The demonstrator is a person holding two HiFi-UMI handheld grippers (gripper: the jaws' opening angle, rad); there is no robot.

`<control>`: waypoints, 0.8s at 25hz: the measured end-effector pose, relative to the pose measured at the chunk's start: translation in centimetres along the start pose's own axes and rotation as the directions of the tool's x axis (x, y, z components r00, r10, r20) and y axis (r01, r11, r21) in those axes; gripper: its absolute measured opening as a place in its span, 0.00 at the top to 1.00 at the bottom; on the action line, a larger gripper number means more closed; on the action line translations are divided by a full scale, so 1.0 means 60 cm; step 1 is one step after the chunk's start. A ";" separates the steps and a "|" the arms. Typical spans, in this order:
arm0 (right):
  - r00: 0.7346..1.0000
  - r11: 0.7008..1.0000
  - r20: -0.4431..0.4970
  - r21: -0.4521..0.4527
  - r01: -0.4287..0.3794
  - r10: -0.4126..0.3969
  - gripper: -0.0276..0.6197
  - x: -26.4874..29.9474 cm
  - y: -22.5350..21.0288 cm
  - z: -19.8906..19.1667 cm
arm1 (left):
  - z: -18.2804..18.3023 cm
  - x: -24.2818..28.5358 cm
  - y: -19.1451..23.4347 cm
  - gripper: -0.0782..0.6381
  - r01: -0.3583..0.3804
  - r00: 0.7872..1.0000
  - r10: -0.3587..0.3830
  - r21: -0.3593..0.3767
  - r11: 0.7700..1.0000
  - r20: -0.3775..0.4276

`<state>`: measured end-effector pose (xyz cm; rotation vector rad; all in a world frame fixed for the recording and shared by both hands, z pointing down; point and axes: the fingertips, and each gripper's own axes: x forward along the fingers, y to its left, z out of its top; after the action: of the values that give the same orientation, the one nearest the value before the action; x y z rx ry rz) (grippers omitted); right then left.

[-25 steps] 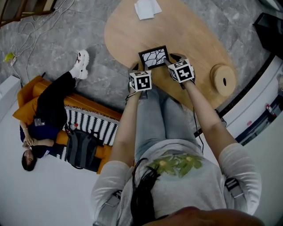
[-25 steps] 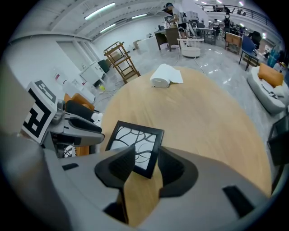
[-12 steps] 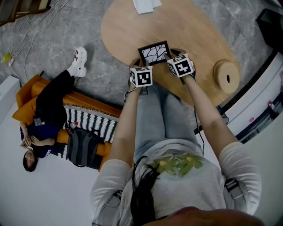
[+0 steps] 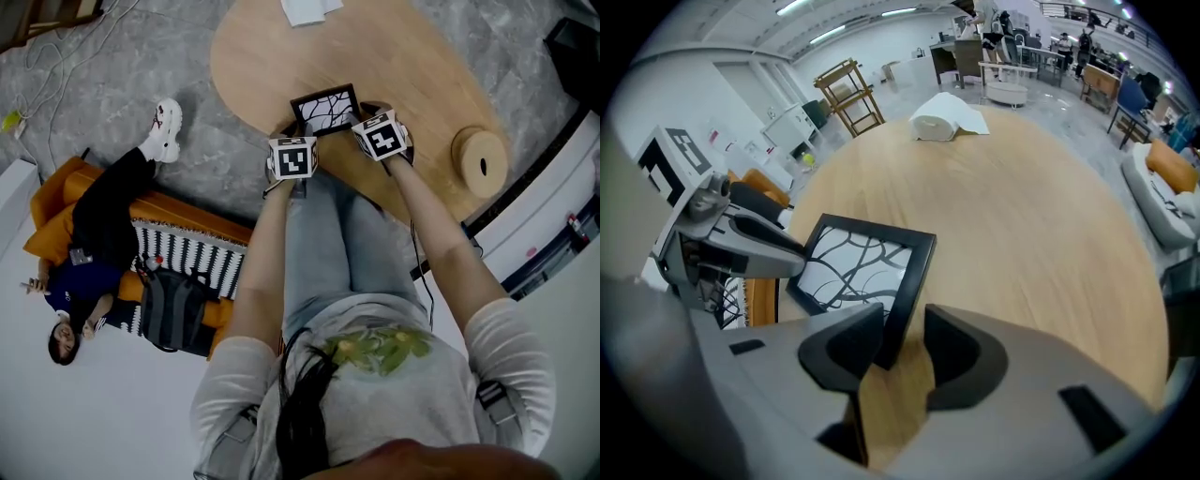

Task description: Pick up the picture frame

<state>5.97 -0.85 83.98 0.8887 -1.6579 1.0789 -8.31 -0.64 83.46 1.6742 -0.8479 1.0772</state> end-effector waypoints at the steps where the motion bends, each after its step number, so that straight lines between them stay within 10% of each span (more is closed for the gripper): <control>1: 1.000 1.000 -0.002 -0.002 -0.001 0.001 0.73 0.000 0.000 0.000 | 0.001 0.000 0.000 0.74 0.003 1.000 -0.003 0.004 1.000 -0.005; 20: 0.999 0.989 0.023 0.141 -0.038 0.035 0.82 -0.003 -0.005 0.003 | 0.008 0.004 -0.006 0.73 -0.050 0.999 0.050 -0.013 0.999 0.001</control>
<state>6.23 -1.12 83.83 0.9663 -1.6350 1.2288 -7.78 -1.00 83.48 1.6502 -0.8998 1.1024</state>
